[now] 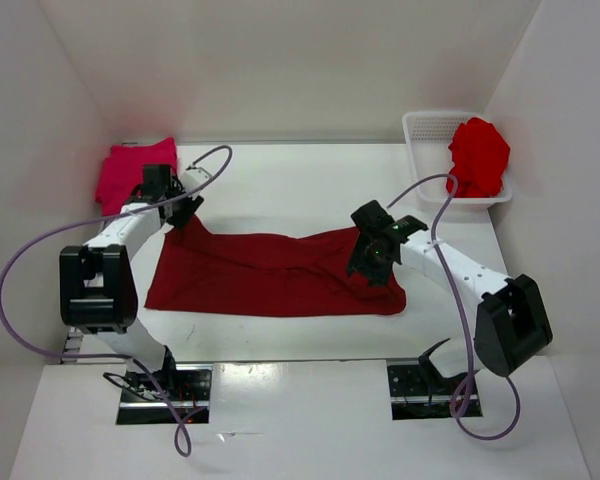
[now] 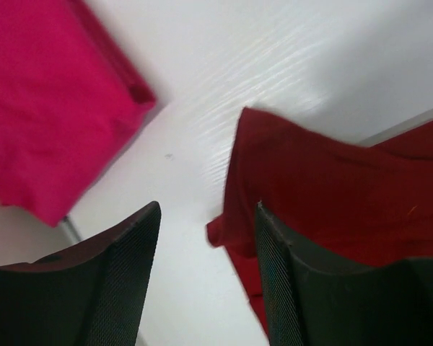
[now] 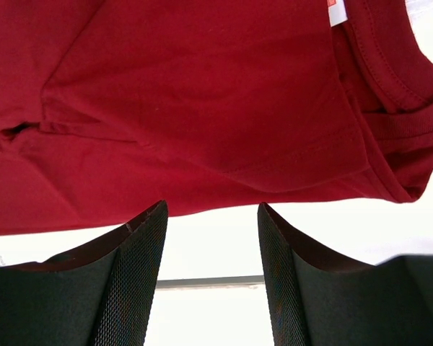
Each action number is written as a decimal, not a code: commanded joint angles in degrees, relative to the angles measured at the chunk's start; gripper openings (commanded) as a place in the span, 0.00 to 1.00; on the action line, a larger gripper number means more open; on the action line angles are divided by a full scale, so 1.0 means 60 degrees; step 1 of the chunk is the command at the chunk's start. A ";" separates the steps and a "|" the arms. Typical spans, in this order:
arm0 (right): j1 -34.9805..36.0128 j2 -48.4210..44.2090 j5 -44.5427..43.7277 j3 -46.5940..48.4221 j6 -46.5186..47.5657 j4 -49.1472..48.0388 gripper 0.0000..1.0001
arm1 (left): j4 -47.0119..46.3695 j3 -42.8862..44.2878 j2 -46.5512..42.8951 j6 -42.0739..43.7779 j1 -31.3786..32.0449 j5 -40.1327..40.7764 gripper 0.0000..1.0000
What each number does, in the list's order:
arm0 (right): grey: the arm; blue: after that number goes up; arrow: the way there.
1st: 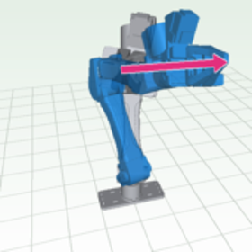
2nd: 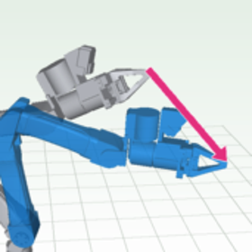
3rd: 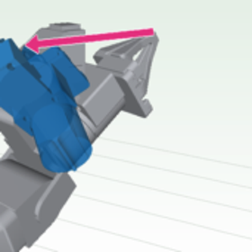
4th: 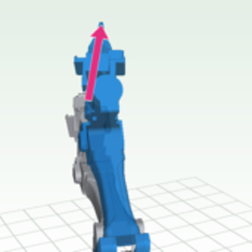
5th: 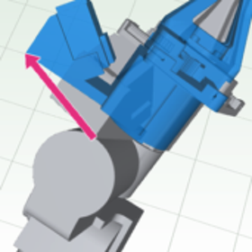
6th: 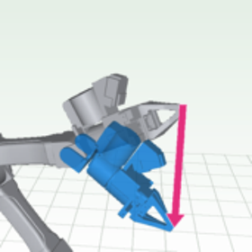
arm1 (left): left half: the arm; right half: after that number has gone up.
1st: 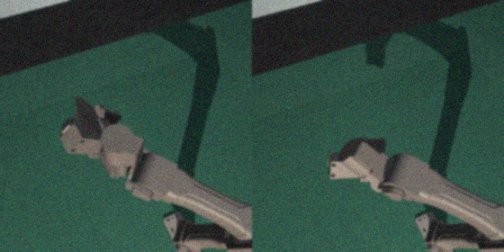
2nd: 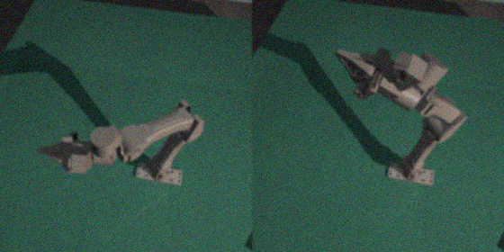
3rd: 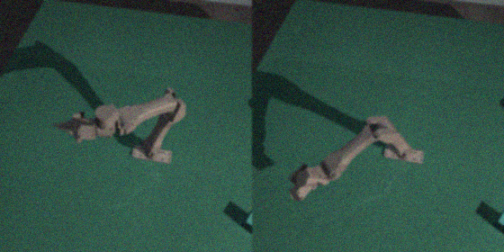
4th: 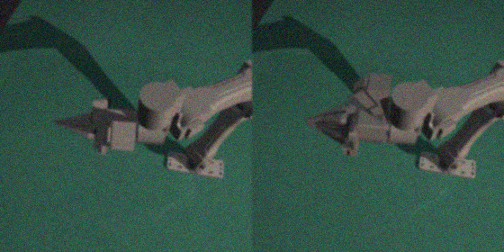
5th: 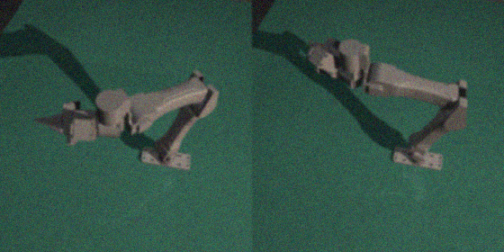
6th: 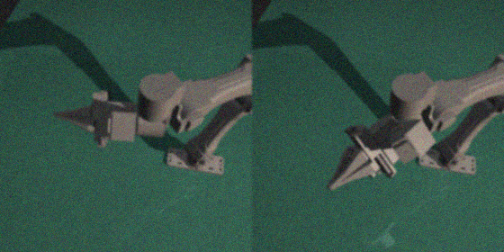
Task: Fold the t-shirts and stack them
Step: Fold the other side of the tshirt into a rectangle
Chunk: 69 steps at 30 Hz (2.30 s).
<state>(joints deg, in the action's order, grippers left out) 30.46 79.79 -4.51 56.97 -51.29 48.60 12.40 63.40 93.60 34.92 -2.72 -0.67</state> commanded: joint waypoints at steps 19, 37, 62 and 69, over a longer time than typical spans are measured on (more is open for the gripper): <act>-0.0008 0.0208 -0.0053 -0.0633 -0.0314 -0.0336 0.62 | 0.1536 0.2370 0.3254 -0.2040 0.0263 -0.1017 0.33; -0.0096 0.0208 0.0034 -0.0911 -0.0314 -0.0629 0.62 | 0.0832 -0.0969 -0.0835 -0.0651 0.0263 -0.1193 0.18; -0.0096 -0.0144 0.0034 -0.1175 -0.0314 -0.0732 0.62 | 0.1139 0.2045 0.2722 -0.2933 -0.0015 -0.1501 0.74; -0.0096 -0.0056 0.0034 -0.1087 -0.0314 -0.0644 0.62 | 0.1155 0.2353 0.3251 -0.3139 -0.0015 -0.1149 0.68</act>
<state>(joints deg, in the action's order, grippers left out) 30.22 80.66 -3.84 50.15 -52.71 45.67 19.25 74.74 111.59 17.72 -3.03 -8.38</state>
